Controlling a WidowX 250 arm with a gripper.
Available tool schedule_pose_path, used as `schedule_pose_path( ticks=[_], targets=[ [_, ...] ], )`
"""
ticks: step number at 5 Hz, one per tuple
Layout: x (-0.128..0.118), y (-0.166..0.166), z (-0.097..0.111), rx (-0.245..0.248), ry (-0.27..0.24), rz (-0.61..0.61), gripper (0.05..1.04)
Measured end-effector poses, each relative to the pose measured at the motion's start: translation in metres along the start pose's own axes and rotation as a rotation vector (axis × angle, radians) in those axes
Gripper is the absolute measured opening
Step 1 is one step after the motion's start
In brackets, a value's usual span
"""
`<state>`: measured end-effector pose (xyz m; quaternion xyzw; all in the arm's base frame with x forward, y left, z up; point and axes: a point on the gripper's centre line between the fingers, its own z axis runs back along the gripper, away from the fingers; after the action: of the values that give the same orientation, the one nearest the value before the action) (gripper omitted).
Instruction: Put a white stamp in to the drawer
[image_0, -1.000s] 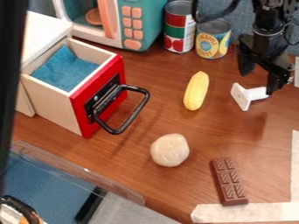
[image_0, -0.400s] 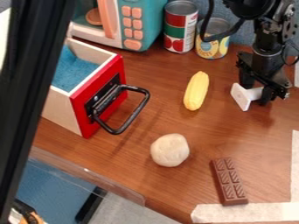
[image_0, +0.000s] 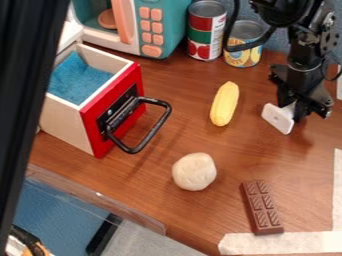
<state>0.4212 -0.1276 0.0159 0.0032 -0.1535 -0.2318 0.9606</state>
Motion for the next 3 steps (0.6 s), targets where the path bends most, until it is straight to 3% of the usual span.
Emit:
schedule_pose_path(
  ticks=[1,2,3],
  targets=[
    [-0.003,0.012,0.034,-0.002,-0.054,0.049,0.364],
    [-0.007,0.035,0.085,0.008,-0.140,0.124,0.364],
    [-0.019,0.073,0.126,-0.003,-0.186,0.288,0.364]
  ],
)
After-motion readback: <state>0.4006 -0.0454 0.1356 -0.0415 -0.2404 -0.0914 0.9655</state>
